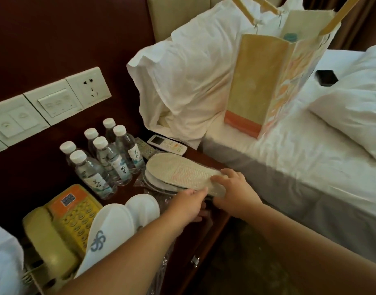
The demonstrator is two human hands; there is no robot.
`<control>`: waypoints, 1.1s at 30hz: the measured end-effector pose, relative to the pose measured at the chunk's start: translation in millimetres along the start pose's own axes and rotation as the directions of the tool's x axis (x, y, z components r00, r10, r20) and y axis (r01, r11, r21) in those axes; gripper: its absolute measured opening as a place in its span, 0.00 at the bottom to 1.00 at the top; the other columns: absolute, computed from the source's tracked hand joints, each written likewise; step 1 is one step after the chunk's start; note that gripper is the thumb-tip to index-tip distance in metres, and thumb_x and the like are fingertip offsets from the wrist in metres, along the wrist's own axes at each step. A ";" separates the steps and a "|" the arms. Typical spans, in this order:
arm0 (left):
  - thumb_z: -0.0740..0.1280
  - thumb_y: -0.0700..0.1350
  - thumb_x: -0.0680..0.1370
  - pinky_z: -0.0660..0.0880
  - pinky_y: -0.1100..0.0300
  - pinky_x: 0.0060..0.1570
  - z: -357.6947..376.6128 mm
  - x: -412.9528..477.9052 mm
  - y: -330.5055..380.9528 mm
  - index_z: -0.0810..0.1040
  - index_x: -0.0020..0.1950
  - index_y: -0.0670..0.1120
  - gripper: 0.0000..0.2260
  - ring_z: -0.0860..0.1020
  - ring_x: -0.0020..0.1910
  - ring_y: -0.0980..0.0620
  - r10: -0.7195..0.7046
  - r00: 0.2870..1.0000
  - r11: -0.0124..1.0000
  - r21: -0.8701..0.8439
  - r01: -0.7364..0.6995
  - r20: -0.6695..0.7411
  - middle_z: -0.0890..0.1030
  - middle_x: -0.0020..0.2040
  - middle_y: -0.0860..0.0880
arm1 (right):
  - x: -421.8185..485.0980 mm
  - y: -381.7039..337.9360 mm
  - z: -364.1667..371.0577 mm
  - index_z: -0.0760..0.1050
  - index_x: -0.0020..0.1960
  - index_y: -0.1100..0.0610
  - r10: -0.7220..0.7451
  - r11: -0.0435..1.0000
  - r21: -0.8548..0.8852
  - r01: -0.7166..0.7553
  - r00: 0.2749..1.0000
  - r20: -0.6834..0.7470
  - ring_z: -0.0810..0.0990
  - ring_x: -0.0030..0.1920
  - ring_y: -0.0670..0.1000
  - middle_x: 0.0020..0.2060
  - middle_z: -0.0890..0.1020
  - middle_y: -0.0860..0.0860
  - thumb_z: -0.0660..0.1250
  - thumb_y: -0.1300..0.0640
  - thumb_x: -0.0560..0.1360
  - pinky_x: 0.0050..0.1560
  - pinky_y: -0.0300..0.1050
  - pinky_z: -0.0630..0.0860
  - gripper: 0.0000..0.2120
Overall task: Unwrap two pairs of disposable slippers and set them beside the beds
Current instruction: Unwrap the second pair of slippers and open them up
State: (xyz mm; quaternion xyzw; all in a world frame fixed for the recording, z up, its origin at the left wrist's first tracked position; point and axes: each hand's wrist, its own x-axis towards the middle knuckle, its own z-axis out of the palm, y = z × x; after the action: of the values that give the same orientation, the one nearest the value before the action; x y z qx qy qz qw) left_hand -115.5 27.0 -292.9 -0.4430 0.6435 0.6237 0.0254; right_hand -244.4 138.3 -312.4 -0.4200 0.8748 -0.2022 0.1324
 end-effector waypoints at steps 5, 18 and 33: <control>0.62 0.72 0.71 0.81 0.55 0.33 1.2 -10.6 15.3 0.80 0.51 0.42 0.33 0.86 0.38 0.46 -0.150 0.984 0.980 -0.119 0.161 0.094 0.85 0.44 0.43 | -12.8 -6.8 -15.2 0.70 0.72 0.48 -0.026 0.996 0.086 0.038 0.990 -0.139 0.62 0.67 0.50 0.67 0.69 0.47 0.73 0.45 0.65 0.64 0.43 0.66 0.37; 0.78 0.54 0.66 0.79 0.55 0.41 4.4 -100.2 42.0 0.82 0.58 0.46 0.23 0.84 0.46 0.47 0.292 0.954 0.788 -0.583 -0.199 0.068 0.86 0.50 0.45 | -99.2 -72.3 -90.9 0.67 0.75 0.52 -0.183 0.976 0.023 0.217 0.871 -0.455 0.65 0.67 0.52 0.67 0.69 0.49 0.76 0.48 0.65 0.65 0.44 0.67 0.41; 0.72 0.41 0.68 0.81 0.51 0.45 -76.9 -220.9 91.7 0.74 0.66 0.45 0.26 0.83 0.55 0.45 0.637 0.770 0.550 -0.680 -0.486 -0.035 0.83 0.59 0.43 | -161.6 -159.2 -192.4 0.72 0.68 0.48 0.147 0.368 0.929 0.032 0.985 -0.092 0.87 0.50 0.56 0.53 0.85 0.53 0.81 0.49 0.59 0.43 0.49 0.82 0.39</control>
State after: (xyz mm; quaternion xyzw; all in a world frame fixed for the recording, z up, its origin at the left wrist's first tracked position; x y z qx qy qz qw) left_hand 3.2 66.9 -75.1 -0.1217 0.4838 0.8258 -0.2632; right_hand -114.2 222.3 -58.4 -0.2249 0.6318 -0.6861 0.2819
